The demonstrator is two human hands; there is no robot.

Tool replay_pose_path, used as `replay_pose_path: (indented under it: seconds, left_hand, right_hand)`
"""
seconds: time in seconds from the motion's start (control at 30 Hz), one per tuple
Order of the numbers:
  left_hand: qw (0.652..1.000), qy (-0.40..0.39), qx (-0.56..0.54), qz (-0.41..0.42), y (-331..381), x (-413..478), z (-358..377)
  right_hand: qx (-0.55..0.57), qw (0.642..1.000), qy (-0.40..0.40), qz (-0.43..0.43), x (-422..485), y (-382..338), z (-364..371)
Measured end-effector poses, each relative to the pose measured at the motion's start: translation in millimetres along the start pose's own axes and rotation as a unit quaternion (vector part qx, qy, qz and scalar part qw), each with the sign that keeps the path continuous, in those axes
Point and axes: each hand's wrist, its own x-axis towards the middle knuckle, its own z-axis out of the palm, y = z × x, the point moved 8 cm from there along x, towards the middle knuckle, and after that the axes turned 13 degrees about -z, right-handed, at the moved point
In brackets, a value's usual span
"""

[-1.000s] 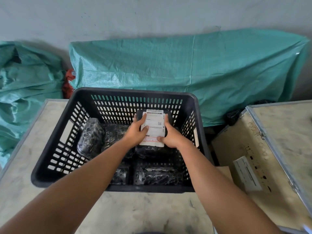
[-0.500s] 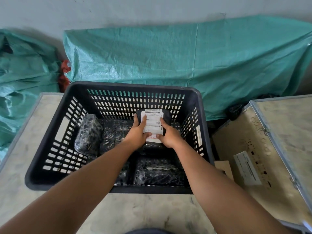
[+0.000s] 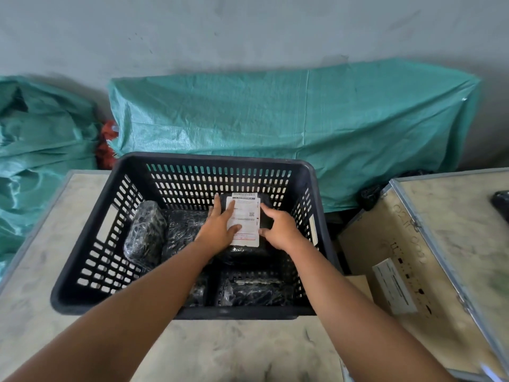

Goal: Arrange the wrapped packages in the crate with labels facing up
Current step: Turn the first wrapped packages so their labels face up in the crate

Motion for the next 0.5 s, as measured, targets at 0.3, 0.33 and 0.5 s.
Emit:
replay_pose_path:
  seconds: [0.3,0.33,0.5]
  left_hand:
    - [0.97,-0.212,0.042,0.116,7.7,-92.7,-21.9]
    - [0.96,-0.243,0.057,0.124,4.6,-103.2,-16.0]
    - [0.935,-0.307,0.088,0.154,1.5,-127.2,3.7]
  right_hand:
    - [-0.026,0.979,-0.202,-0.014,-96.1,-3.9,4.8]
    - [-0.037,0.976,-0.214,-0.007,-101.2,-2.5,12.3]
    - [-0.051,0.986,-0.158,-0.019,-102.8,0.7,21.0]
